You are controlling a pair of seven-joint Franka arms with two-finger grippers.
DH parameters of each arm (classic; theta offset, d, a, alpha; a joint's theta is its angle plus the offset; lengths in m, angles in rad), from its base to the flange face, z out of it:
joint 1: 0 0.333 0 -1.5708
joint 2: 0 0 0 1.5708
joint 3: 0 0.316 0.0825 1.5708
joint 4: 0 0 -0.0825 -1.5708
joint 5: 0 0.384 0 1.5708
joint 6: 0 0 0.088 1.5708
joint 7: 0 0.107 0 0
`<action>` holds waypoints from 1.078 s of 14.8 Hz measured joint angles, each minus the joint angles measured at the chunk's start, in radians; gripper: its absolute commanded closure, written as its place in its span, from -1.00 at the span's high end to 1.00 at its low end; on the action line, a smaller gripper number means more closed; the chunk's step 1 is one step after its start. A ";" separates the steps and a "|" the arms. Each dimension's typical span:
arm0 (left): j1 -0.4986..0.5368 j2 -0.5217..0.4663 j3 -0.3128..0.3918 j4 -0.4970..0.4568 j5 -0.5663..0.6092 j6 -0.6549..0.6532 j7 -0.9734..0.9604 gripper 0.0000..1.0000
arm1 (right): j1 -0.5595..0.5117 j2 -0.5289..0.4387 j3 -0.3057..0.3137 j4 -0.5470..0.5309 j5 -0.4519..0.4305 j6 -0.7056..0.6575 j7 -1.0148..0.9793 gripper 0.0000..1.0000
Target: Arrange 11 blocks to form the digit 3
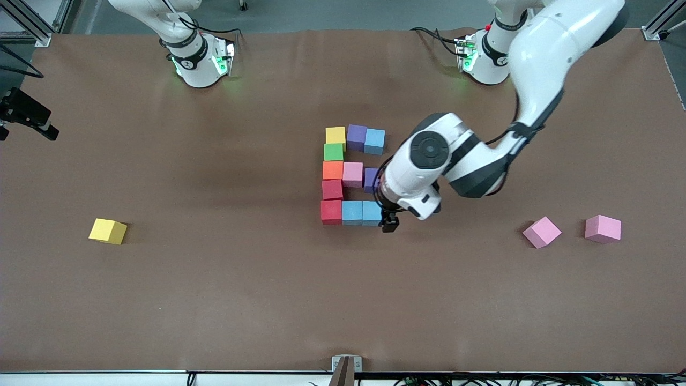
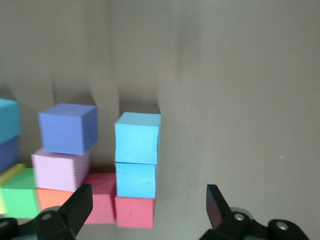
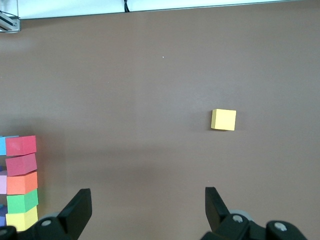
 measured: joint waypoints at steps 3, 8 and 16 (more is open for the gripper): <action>0.215 -0.010 -0.144 0.007 -0.002 -0.102 0.168 1.00 | 0.000 0.000 0.000 0.000 0.000 0.000 0.000 1.00; 0.412 -0.010 -0.225 0.057 -0.002 -0.277 0.568 1.00 | 0.000 0.000 0.000 0.000 0.000 0.000 0.000 1.00; 0.409 -0.029 -0.230 0.174 0.019 -0.512 1.061 1.00 | 0.000 0.000 0.000 0.000 0.000 0.000 0.000 1.00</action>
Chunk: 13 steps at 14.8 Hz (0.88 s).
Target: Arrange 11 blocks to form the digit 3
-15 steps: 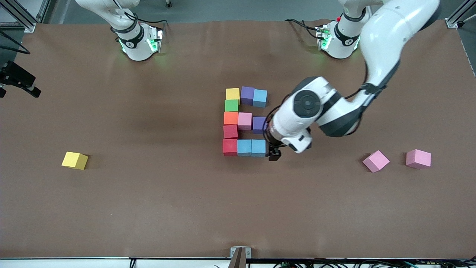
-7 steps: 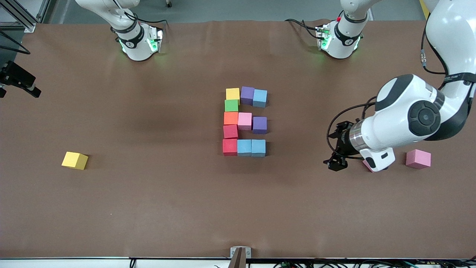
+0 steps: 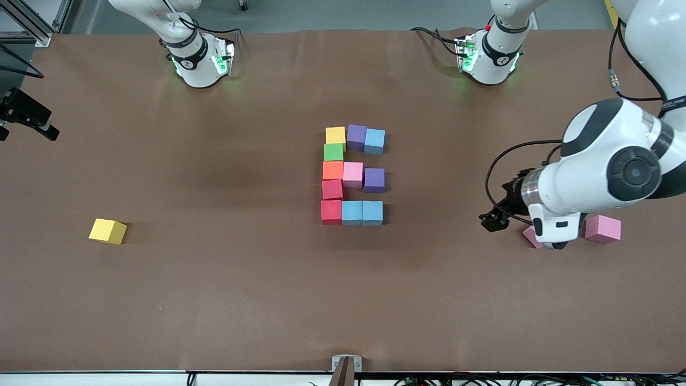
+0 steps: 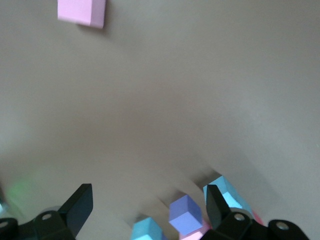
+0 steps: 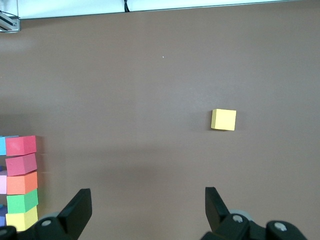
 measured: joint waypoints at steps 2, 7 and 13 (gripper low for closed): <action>-0.035 -0.059 0.081 0.027 0.001 -0.014 0.201 1.00 | 0.000 0.000 0.000 0.000 0.000 0.000 0.000 1.00; -0.312 -0.288 0.584 0.042 -0.190 -0.019 0.677 1.00 | 0.000 0.000 0.000 0.000 0.000 0.000 0.000 1.00; -0.530 -0.531 1.148 -0.009 -0.506 -0.044 1.214 1.00 | 0.000 0.000 -0.002 0.000 0.000 0.000 0.000 1.00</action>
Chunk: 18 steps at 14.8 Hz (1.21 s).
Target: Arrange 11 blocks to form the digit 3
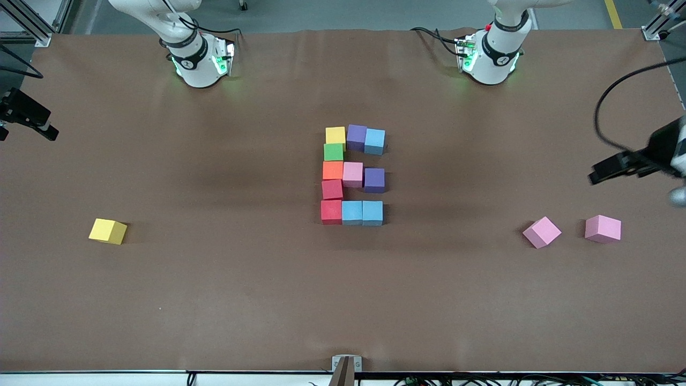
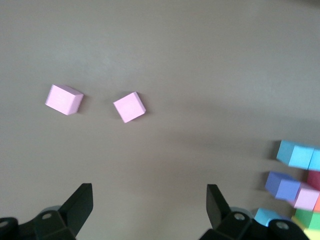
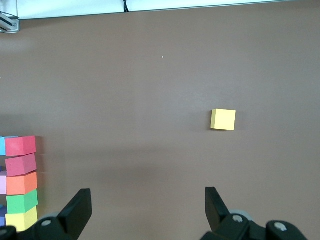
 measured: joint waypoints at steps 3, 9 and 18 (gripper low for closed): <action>-0.028 -0.108 0.018 -0.114 -0.004 0.002 0.032 1.00 | 0.000 0.000 -0.001 0.000 0.000 0.000 0.000 1.00; -0.127 -0.347 0.027 -0.353 0.022 0.040 0.032 1.00 | 0.000 0.000 -0.002 0.001 0.000 0.000 0.000 1.00; -0.126 -0.316 0.035 -0.337 0.024 0.052 0.037 1.00 | 0.000 0.000 0.001 0.001 0.000 0.000 0.000 1.00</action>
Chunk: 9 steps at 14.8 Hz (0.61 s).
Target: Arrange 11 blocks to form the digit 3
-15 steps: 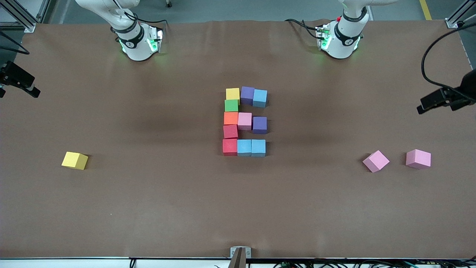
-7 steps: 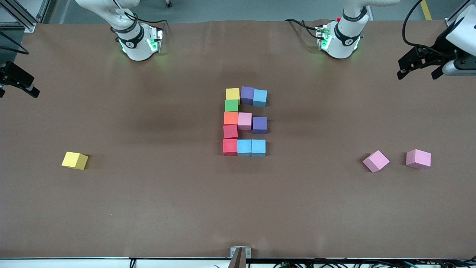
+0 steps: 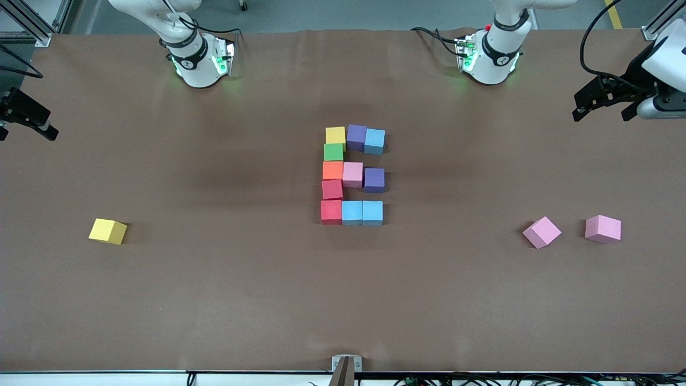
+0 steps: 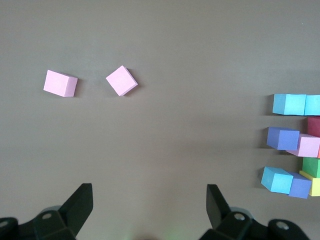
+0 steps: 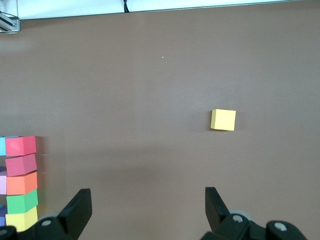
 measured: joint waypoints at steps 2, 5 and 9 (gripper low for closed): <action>0.000 0.013 0.001 0.020 0.001 -0.009 0.000 1.00 | 0.000 0.000 0.001 0.000 0.000 0.000 0.000 1.00; 0.001 0.017 0.002 0.035 0.001 -0.018 0.000 1.00 | 0.000 0.000 0.001 0.000 0.000 0.000 0.000 1.00; 0.000 0.017 0.001 0.038 0.001 -0.041 0.000 1.00 | 0.000 0.000 0.001 0.000 0.000 -0.001 0.000 1.00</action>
